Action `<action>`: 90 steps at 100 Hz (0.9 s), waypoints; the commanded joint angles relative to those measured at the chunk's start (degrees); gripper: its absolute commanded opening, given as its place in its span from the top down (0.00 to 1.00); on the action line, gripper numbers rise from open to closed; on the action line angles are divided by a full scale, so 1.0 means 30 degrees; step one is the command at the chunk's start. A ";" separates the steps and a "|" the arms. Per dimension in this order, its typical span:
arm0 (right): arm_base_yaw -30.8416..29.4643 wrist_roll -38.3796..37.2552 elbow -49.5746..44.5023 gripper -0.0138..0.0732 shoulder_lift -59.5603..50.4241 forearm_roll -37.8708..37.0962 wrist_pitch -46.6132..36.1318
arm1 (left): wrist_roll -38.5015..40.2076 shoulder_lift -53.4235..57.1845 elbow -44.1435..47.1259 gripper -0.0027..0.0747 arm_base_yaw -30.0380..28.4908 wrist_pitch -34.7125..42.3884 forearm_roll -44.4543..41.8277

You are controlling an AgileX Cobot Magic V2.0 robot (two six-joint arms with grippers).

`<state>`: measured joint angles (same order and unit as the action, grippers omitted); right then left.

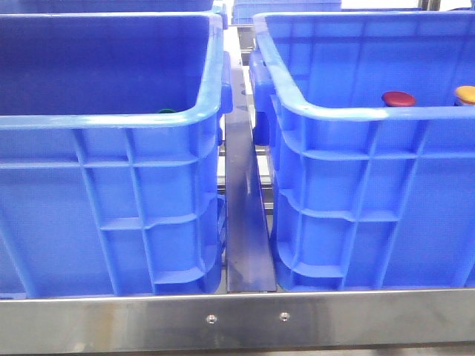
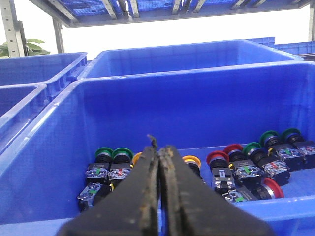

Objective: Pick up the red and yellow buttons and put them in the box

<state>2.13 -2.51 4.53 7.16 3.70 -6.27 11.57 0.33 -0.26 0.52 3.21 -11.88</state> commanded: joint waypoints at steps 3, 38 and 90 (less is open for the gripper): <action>0.0060 -0.0079 -0.0579 0.95 -0.1339 -0.0248 -0.1651 | 0.0201 0.0569 0.1060 0.99 -0.0035 0.1534 0.0039; 0.0060 -0.0331 -0.1752 0.95 -0.2971 -0.0791 -0.1452 | 0.0201 0.0569 0.1060 0.99 -0.0035 0.1534 0.0039; 0.0060 -0.0331 -0.1752 0.95 -0.2971 -0.0791 -0.1674 | 0.0201 0.0569 0.1060 0.99 -0.0035 0.1534 0.0039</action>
<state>2.13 -3.51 -1.64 -0.59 1.90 -6.40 11.57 0.33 -0.26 0.52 3.21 -11.88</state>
